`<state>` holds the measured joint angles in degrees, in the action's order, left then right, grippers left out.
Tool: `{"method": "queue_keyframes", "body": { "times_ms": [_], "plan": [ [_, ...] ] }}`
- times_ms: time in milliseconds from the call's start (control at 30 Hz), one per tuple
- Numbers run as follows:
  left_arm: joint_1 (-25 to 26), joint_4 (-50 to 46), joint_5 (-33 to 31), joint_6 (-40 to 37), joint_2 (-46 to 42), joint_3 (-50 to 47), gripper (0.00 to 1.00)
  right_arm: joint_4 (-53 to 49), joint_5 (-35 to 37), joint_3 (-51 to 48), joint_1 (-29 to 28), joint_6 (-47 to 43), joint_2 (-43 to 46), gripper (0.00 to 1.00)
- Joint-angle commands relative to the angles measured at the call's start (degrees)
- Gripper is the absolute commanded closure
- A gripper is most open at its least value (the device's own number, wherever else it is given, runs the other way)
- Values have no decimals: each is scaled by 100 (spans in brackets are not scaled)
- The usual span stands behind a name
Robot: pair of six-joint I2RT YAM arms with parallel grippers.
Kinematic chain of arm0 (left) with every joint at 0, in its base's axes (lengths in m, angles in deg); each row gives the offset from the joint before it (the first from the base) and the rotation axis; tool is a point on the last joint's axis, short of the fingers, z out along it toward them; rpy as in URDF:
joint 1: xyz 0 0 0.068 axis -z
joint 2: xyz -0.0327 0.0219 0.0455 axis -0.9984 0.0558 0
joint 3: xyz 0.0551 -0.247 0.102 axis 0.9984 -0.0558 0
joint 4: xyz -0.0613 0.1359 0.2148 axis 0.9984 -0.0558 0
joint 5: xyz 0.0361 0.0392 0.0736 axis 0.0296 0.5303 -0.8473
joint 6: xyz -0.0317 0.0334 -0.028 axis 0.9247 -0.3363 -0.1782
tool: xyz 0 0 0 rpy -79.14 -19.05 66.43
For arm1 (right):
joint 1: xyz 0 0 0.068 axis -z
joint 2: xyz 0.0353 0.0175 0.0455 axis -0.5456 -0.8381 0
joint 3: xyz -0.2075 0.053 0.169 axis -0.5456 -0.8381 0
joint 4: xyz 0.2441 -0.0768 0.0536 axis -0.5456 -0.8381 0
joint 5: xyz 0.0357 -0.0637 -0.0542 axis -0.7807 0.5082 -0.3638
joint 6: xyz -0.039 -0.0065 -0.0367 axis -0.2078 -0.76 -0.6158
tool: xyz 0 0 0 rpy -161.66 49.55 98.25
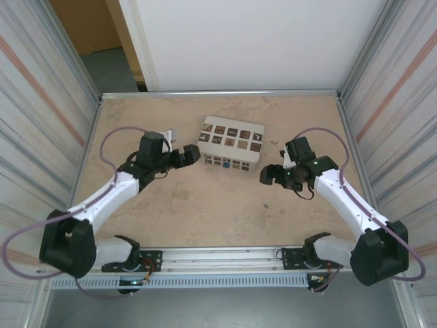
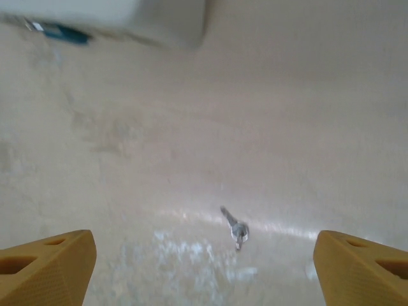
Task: Unlock the padlock with the key
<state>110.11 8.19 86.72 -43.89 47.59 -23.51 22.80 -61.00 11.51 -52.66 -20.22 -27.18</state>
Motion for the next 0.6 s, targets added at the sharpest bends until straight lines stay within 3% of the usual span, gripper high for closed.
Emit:
{"method": "queue_keyframes", "body": {
  "times_ms": [0, 167, 567],
  "plan": [
    [124, -19, -247, 377, -655, -533, 1, -808, -62, -141, -119, 239, -35, 18],
    [420, 192, -374, 869, -1249, -1342, 1, -661, -260, -451, -183, 286, -440, 31],
    [573, 496, -408, 1134, -1184, -1817, 1, -284, -233, -391, -544, 525, -1587, 56]
  ]
}}
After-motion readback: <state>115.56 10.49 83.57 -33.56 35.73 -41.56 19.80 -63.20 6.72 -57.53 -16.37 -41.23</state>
